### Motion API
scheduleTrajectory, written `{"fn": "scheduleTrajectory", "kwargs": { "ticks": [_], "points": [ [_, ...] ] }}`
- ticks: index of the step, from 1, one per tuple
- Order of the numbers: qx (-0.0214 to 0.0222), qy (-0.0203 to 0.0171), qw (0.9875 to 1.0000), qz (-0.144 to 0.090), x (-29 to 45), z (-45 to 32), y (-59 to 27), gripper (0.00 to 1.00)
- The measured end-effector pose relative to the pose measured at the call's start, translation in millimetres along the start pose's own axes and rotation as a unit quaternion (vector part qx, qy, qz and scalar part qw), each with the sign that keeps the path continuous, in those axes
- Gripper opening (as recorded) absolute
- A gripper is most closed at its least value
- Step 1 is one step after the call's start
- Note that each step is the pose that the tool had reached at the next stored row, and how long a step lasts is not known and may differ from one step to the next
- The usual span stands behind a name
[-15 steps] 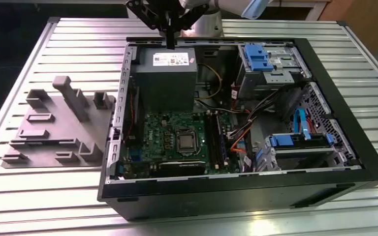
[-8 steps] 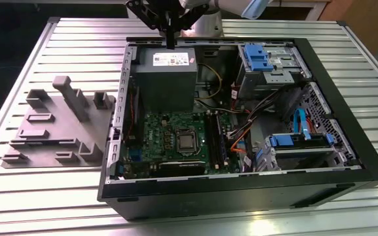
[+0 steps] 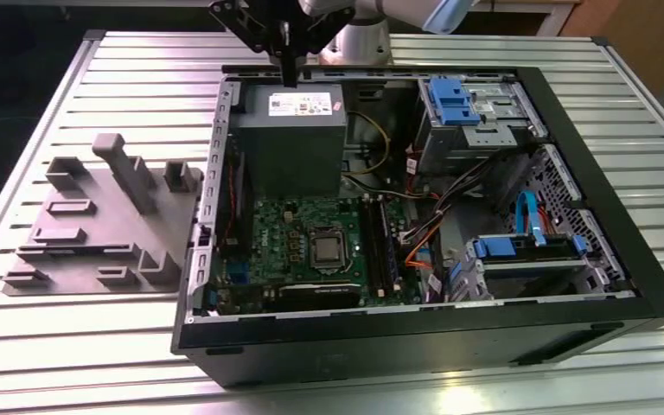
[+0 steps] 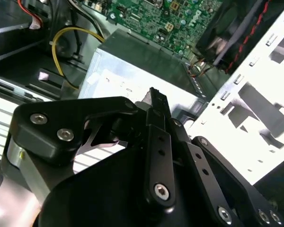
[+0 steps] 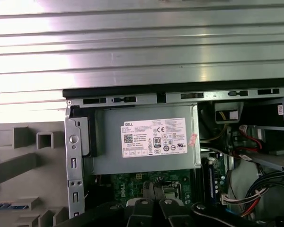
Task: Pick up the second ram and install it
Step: 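Reach for the second ram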
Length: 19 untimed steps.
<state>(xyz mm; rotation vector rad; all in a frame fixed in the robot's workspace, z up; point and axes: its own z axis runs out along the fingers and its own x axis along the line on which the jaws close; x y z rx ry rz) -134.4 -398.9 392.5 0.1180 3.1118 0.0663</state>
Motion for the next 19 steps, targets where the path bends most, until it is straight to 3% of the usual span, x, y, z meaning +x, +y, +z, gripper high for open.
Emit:
{"fn": "scheduleTrajectory", "kwargs": {
  "ticks": [13,19],
  "points": [
    [0.0002,-0.0001,1.0000,0.000,17.0,2.4,-1.4,0.10],
    [0.0006,-0.0001,1.0000,0.000,29.5,4.1,-2.4,0.10]
  ]
}}
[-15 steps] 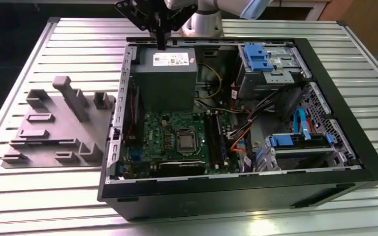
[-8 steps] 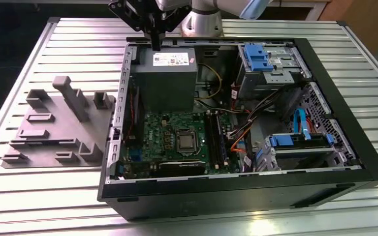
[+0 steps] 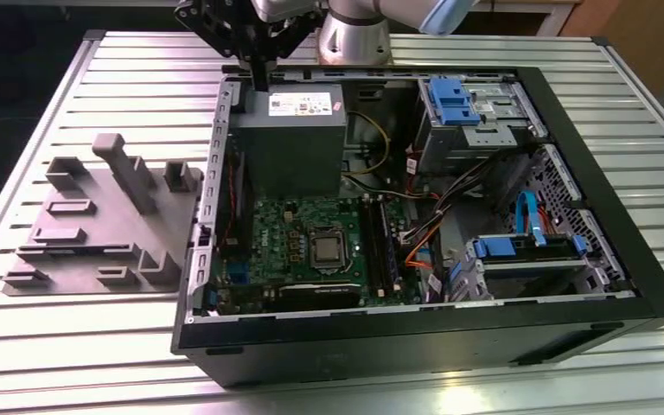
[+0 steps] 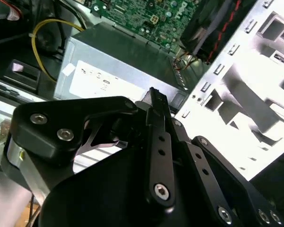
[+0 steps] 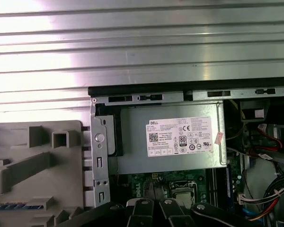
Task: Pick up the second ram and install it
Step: 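Reach for the second ram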
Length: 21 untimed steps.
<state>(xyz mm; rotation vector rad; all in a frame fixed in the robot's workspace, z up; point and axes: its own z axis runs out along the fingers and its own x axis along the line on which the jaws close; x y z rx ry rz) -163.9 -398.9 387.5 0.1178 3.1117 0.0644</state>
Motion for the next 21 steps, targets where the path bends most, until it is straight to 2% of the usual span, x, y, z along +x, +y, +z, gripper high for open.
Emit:
{"fn": "scheduleTrajectory", "kwargs": {
  "ticks": [11,21],
  "points": [
    [0.0001,-0.0002,1.0000,0.000,30.0,4.7,-2.5,0.10],
    [0.0001,-0.0012,1.0000,0.000,66.8,8.7,-5.4,0.10]
  ]
}}
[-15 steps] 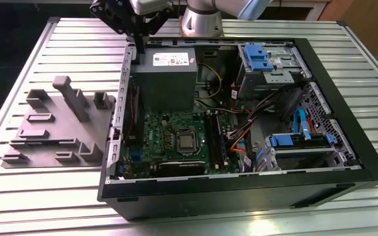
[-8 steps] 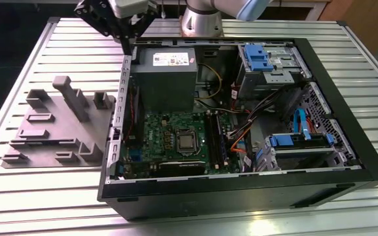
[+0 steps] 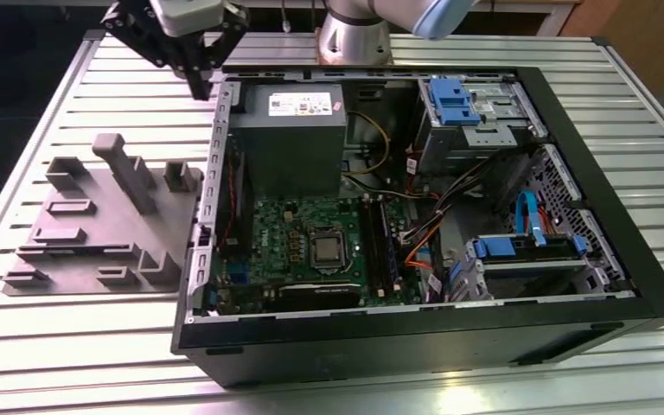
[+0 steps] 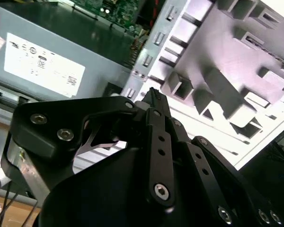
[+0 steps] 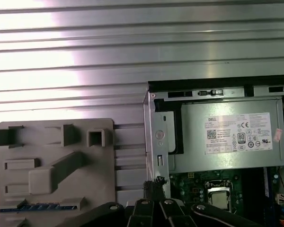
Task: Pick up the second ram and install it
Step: 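Reach for the second ram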
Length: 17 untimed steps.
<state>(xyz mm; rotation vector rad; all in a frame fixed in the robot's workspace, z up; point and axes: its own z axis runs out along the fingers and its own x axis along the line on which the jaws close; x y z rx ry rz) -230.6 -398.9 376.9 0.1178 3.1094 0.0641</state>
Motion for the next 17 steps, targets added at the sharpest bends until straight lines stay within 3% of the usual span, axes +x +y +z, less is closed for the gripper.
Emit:
{"fn": "scheduleTrajectory", "kwargs": {
  "ticks": [17],
  "points": [
    [0.0000,-0.0003,1.0000,0.000,45.2,5.2,-3.7,0.10]
  ]
}}
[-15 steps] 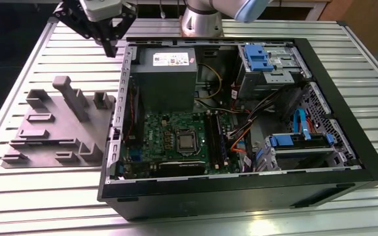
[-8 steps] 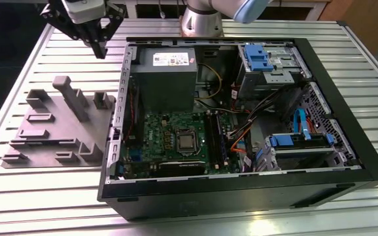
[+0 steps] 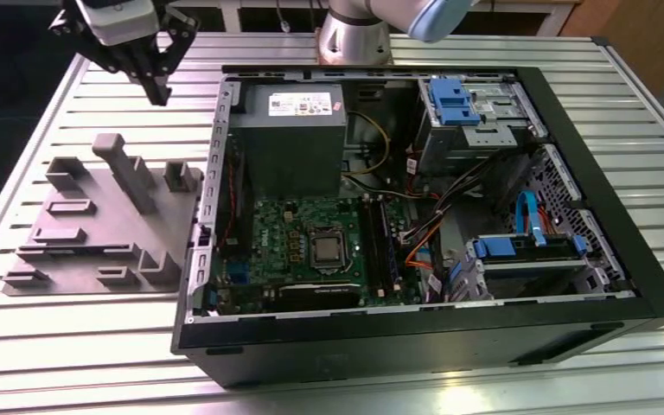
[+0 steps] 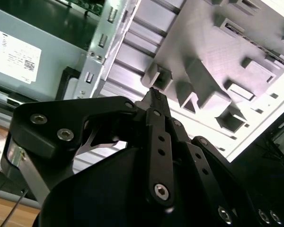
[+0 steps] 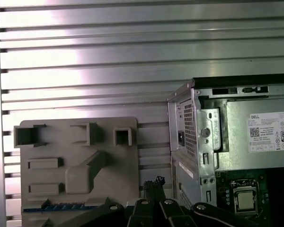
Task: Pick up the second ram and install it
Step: 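Reach for the second ram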
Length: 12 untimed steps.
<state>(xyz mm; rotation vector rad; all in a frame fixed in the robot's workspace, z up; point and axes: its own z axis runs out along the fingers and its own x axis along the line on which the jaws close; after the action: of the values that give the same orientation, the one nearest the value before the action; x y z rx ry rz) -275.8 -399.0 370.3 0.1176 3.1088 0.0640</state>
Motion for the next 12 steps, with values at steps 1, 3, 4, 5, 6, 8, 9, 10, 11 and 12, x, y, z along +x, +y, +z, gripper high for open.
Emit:
{"fn": "scheduleTrajectory", "kwargs": {
  "ticks": [1,3,4,5,6,8,9,10,11,12],
  "points": [
    [0.0000,0.0000,1.0000,0.000,2.5,0.6,-0.2,0.10],
    [0.0000,-0.0001,1.0000,0.000,7.3,2.2,-0.7,0.10],
    [0.0000,0.0000,1.0000,0.000,9.7,3.0,-0.9,0.10],
    [0.0000,0.0000,1.0000,0.000,12.0,3.9,-1.0,0.10],
    [0.0000,0.0000,1.0000,0.000,13.7,4.6,-1.2,0.10],
    [0.0000,-0.0001,1.0000,0.000,14.7,4.8,-1.3,0.10],
    [0.0000,-0.0001,1.0000,0.000,14.7,4.8,-1.3,0.10],
    [0.0000,0.0000,1.0000,0.000,14.7,4.7,-1.3,0.10],
    [0.0000,0.0000,1.0000,0.000,14.9,4.7,-1.4,0.10],
    [0.0000,0.0000,1.0000,0.000,14.9,4.7,-2.2,0.10]
  ]
}}
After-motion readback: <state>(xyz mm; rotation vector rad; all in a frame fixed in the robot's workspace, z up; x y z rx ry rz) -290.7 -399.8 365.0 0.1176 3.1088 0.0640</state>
